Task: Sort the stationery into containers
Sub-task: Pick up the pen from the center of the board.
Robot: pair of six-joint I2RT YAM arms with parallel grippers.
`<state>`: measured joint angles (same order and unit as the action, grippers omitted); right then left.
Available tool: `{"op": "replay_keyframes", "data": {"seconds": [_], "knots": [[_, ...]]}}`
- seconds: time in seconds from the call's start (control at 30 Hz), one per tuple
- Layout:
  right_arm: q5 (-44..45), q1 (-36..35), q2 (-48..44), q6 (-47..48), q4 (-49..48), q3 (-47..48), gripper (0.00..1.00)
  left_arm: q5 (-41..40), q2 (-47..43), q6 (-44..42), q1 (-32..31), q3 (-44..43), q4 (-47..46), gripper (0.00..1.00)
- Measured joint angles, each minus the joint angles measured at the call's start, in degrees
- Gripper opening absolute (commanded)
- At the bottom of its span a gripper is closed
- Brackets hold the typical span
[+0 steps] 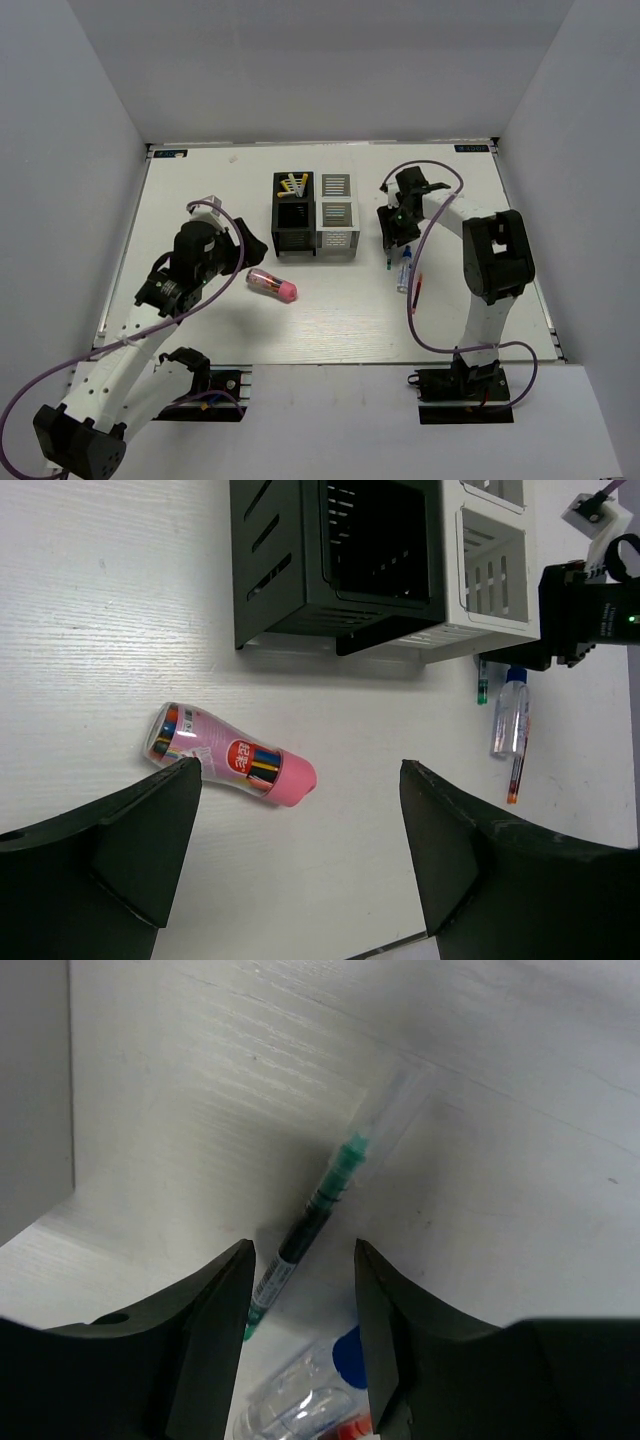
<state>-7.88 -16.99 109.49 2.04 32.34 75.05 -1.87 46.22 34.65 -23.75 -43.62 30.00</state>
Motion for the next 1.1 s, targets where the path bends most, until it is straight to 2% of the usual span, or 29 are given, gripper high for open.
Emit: {"op": "replay_keyframes", "data": {"seconds": [0.3,0.5,0.83,1.0,1.1], "knots": [[4.8,-1.4,1.4,-3.2,-2.1,-0.2,0.32,0.0,0.0,0.4,0.0,0.0,0.1,0.90],[4.2,-1.2,1.5,-3.1,-2.6,-0.2,0.00,0.8,-0.8,0.9,0.0,0.0,0.1,0.90],[-2.6,0.1,0.3,5.9,0.4,5.6,0.00,6.6,0.7,1.1,0.0,0.0,-0.6,0.84],[-7.4,1.5,-8.8,8.7,-0.4,7.3,0.00,8.2,0.6,2.3,0.0,1.9,-3.0,0.84],[-12.8,1.5,-14.4,9.1,-4.1,9.1,0.00,8.8,0.4,3.1,0.0,3.3,-3.4,0.84]]}}
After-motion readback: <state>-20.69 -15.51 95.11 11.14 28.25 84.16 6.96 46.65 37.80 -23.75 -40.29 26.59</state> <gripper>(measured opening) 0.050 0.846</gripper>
